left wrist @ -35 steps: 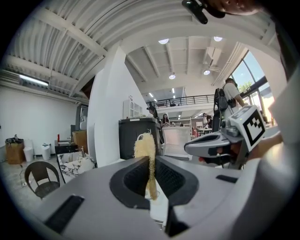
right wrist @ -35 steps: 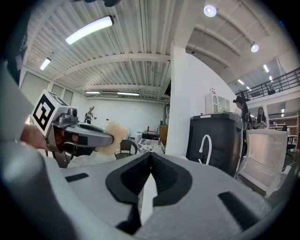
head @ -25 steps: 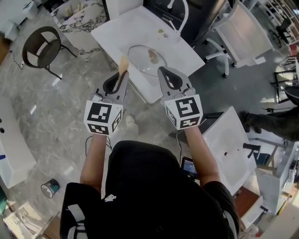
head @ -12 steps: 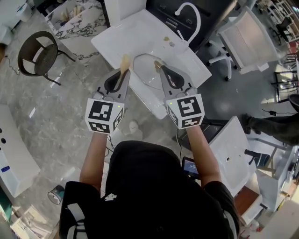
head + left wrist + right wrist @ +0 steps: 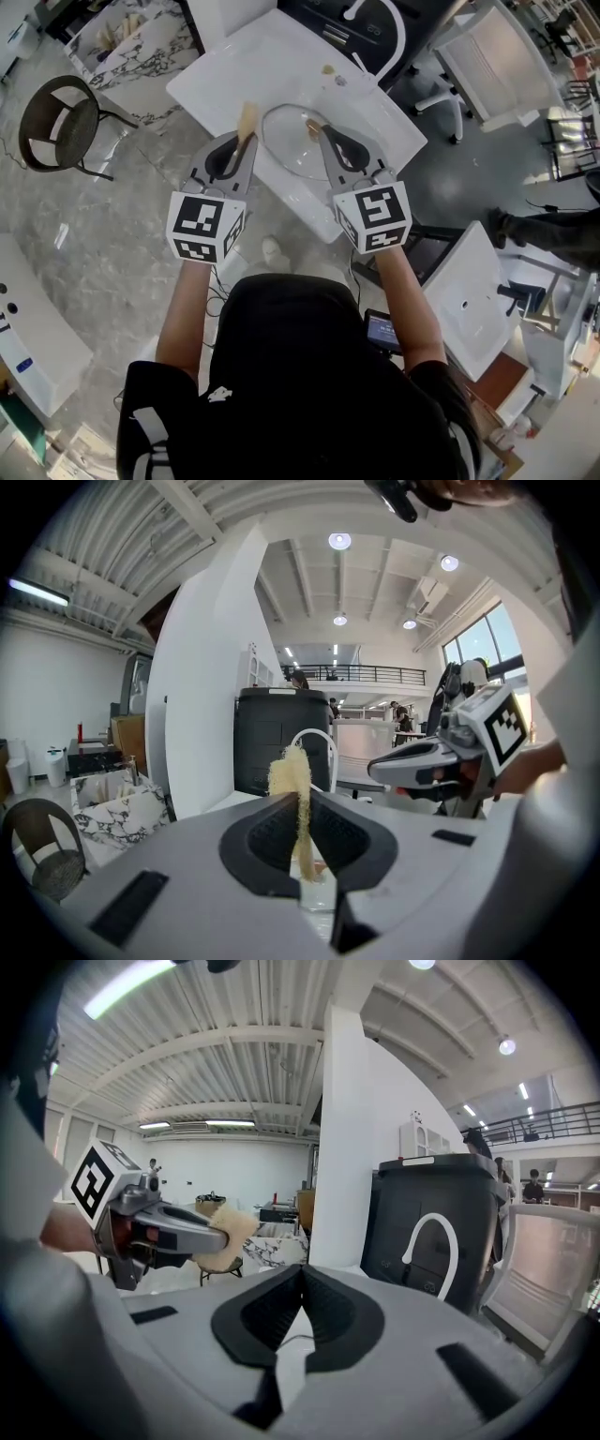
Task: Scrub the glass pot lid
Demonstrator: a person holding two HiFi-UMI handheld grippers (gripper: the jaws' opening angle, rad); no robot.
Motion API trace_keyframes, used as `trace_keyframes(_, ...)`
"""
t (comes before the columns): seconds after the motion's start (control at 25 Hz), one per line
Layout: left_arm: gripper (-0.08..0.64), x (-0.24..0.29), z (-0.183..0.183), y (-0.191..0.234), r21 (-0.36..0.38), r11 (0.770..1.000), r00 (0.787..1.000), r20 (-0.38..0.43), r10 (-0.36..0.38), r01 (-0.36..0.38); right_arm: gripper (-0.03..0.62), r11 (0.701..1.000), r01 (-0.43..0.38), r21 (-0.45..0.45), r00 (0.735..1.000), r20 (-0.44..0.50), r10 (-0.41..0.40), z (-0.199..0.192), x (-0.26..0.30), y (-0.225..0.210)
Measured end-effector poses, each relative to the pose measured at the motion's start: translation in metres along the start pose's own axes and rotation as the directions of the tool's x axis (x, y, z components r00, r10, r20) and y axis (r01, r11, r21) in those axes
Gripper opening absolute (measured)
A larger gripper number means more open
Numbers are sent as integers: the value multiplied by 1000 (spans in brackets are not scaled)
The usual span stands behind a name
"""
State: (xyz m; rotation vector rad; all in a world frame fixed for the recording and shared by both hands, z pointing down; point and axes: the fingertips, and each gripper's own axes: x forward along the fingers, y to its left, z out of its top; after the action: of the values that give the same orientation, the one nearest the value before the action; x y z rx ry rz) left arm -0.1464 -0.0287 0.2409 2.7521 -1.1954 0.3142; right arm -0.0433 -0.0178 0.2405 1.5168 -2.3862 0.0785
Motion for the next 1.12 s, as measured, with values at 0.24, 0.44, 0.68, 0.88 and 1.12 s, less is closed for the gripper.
trace_keyframes(0.24, 20, 20, -18, -11, -16, 999, 999, -34, -41, 41, -2, 999, 33, 26, 999, -41, -31, -24, -2, -17)
trace_keyframes(0.44, 20, 34, -25, -22, -29, 999, 998, -50, -46, 44, -1, 999, 27, 37, 997, -71, -24, -41, -3, -31)
trace_keyframes(0.68, 20, 50, -37, -20, -57, 998, 996, -84, -18, 13, -2, 999, -17, 48, 994, -108, 22, -61, 8, -45)
trace_keyframes(0.88, 20, 70, -55, -21, -75, 997, 991, -134, 7, -17, -1, 995, -71, 68, 984, -157, 81, -85, 22, -60)
trace_keyframes(1.12, 20, 95, -74, -20, -104, 994, 983, -184, 18, -38, -2, 984, -155, 85, 954, -245, 171, -121, 41, -72)
